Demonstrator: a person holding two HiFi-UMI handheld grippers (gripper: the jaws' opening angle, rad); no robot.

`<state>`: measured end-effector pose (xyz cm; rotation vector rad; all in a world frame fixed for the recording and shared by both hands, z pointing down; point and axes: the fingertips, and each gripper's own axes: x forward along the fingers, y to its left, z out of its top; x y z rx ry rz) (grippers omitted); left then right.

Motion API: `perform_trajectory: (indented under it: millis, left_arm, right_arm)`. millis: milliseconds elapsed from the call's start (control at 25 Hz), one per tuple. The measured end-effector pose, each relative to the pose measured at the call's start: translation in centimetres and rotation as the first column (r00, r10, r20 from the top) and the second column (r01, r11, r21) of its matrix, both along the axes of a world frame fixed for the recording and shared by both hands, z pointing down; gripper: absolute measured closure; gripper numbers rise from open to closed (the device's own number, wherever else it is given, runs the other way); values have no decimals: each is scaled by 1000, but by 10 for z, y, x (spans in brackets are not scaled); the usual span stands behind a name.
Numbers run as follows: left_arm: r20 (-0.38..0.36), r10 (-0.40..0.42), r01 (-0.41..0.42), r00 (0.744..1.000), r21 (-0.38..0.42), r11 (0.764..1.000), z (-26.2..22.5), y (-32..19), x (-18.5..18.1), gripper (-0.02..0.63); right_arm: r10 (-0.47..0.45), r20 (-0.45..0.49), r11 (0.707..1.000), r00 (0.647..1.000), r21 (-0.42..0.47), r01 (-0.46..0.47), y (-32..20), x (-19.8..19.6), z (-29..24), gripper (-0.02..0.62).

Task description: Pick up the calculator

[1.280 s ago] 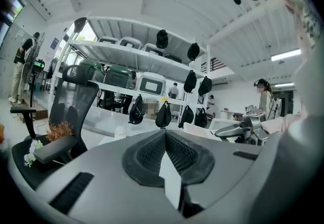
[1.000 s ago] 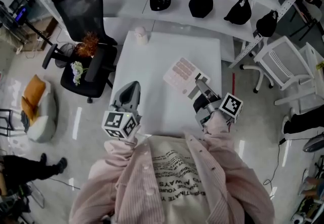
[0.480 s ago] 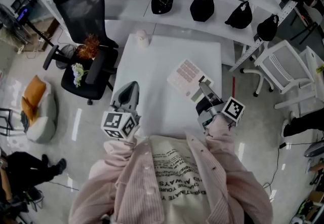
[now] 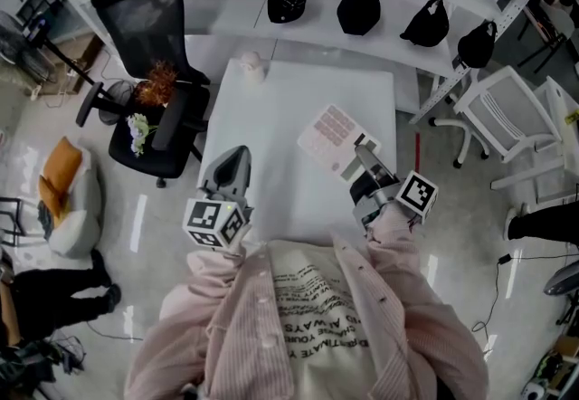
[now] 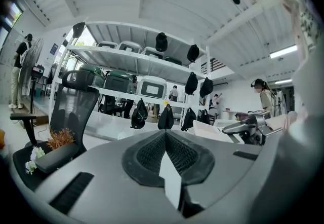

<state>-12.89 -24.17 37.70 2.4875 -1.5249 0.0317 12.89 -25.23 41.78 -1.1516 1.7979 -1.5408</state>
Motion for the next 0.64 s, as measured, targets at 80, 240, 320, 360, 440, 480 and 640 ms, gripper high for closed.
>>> perform_trajectory:
  millis: [80, 240, 320, 360, 440, 480, 640]
  left_arm:
    - [1, 0, 0, 1000, -2, 1000, -2, 0, 0, 604]
    - [-4, 4, -4, 1000, -7, 1000, -1, 1, 1, 604]
    - [-6, 8, -8, 1000, -10, 1000, 1, 2, 2, 604]
    - [-6, 9, -10, 1000, -11, 1000, 1, 3, 3, 604]
    - [-8, 11, -11, 1000, -13, 1000, 1, 3, 3, 604]
    - [-8, 10, -10, 1000, -14, 1000, 1, 3, 3, 604]
    - [-12, 6, -6, 1000, -16, 1000, 4, 6, 1, 604]
  right_arm:
    - [0, 0, 1000, 1000, -3, 0, 1, 0, -1, 523]
    - [-3, 7, 1000, 1000, 0, 3, 2, -2, -3, 523]
    - [-3, 8, 1000, 1000, -1, 3, 3, -2, -3, 523]
    - [-3, 8, 1000, 1000, -2, 3, 3, -2, -3, 523]
    - [-1, 5, 1000, 1000, -6, 1, 3, -1, -2, 523]
    - [0, 4, 1000, 1000, -9, 0, 4, -1, -2, 523]
    - [0, 8, 1000, 1000, -14, 0, 6, -1, 1, 523]
